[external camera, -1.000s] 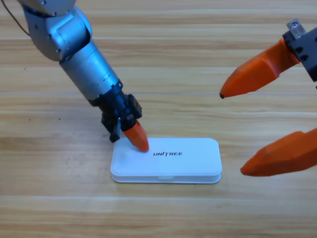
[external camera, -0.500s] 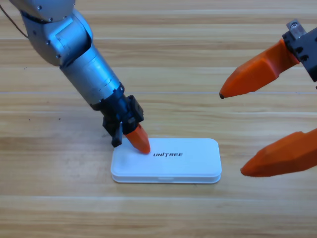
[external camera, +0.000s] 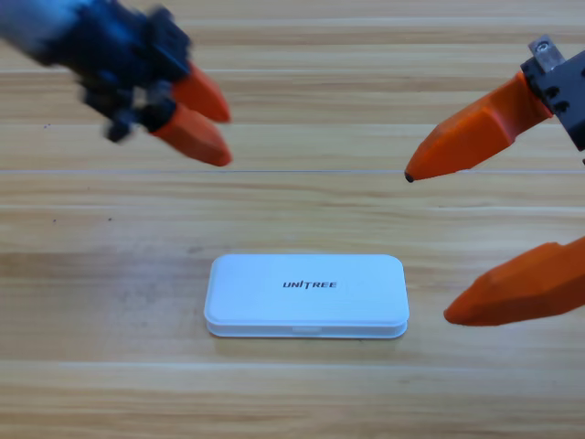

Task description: Clean up eraser and pencils

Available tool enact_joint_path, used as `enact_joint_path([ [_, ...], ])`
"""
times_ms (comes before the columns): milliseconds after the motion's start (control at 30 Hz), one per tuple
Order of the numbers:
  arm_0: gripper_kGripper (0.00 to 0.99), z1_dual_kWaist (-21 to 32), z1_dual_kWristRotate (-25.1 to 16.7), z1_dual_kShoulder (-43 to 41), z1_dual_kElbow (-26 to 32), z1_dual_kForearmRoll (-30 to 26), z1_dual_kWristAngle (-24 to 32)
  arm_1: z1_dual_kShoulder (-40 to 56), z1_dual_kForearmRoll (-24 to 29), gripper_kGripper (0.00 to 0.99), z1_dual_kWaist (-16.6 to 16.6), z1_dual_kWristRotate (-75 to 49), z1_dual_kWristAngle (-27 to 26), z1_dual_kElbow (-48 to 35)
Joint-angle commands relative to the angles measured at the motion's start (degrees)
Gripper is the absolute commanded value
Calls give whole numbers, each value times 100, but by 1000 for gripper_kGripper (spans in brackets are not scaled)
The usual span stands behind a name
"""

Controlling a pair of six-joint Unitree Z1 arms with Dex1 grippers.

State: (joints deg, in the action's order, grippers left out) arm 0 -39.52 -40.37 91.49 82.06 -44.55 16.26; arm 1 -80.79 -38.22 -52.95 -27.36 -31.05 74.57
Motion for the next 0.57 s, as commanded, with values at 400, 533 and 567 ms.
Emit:
enact_joint_path([
  [400,990,-820,468,-1546,-1377,158,-150,-60,157,954,128,29,-112,-162],
  [533,990,-820,539,-1616,-1386,158,-159,-60,157,954,128,29,-112,-162],
  [567,990,-820,583,-1625,-1386,158,-167,-60,157,954,128,29,-112,-162],
])
